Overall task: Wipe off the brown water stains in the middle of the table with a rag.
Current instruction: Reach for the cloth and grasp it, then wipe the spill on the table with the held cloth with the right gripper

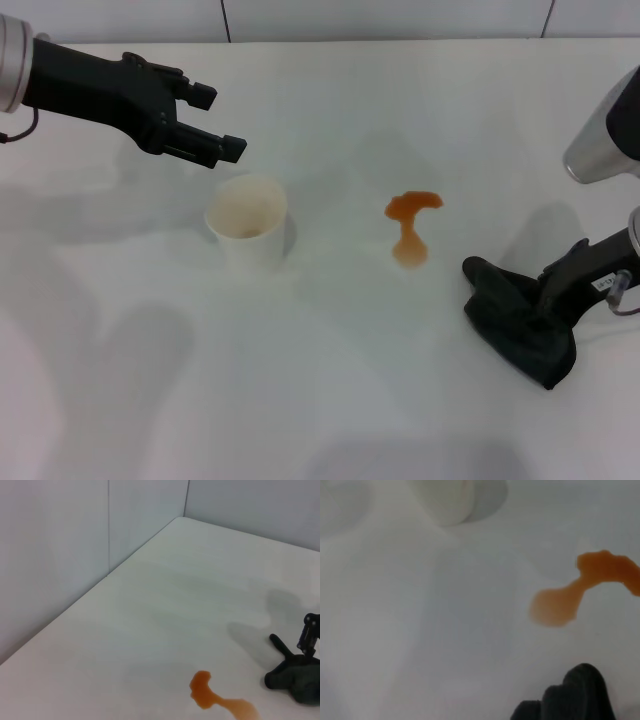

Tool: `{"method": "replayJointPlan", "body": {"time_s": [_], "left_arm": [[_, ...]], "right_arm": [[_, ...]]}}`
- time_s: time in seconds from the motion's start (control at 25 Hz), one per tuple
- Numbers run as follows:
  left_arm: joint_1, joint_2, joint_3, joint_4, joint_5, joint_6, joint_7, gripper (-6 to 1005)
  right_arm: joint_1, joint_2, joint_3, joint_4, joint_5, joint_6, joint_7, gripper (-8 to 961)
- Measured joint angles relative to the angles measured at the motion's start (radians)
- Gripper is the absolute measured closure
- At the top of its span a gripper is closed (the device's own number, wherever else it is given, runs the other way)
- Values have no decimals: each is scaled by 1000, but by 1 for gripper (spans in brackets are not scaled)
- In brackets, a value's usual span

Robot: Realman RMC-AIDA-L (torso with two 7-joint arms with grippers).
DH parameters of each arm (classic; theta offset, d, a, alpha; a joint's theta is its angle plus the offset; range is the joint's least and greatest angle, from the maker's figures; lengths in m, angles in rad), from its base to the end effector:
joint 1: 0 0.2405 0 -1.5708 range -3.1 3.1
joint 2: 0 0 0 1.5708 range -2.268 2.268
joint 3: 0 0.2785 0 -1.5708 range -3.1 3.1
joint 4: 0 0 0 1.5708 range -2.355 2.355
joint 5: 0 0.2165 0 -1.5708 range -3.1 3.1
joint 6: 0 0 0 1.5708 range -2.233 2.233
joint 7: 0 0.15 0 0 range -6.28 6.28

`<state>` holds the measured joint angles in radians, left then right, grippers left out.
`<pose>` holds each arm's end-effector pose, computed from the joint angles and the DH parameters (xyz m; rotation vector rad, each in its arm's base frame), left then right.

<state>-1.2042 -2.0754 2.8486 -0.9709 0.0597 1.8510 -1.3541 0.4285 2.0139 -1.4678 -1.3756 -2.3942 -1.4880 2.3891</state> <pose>-0.1904 0.4221 0.0515 -2.8706 -0.4890 -0.1871 0.2341 0.3407 -0.0165 -2.7291 0.8383 -0.4010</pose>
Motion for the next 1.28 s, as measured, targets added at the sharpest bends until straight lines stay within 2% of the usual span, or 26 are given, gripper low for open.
{"method": "replayJointPlan", "body": {"time_s": [0.2, 0.52, 0.72, 0.96, 1.28], "left_arm": [[-1, 0, 0, 0, 0, 0, -2, 137], [-2, 0, 0, -7, -10, -1, -3, 137], [-2, 0, 0, -4, -13, -3, 1, 137], [-1, 0, 0, -2, -17, -8, 2, 137], [2, -1, 0, 0, -26, -16, 3, 138]], "right_arm": [[1, 0, -13, -7, 0, 5, 3, 601], [7, 0, -28, -16, 4, 8, 3, 792], [24, 2, -53, -19, 9, 17, 4, 836], [81, 6, -97, 21, 29, 67, 8, 855], [158, 7, -210, 70, 32, 164, 4, 856]]}}
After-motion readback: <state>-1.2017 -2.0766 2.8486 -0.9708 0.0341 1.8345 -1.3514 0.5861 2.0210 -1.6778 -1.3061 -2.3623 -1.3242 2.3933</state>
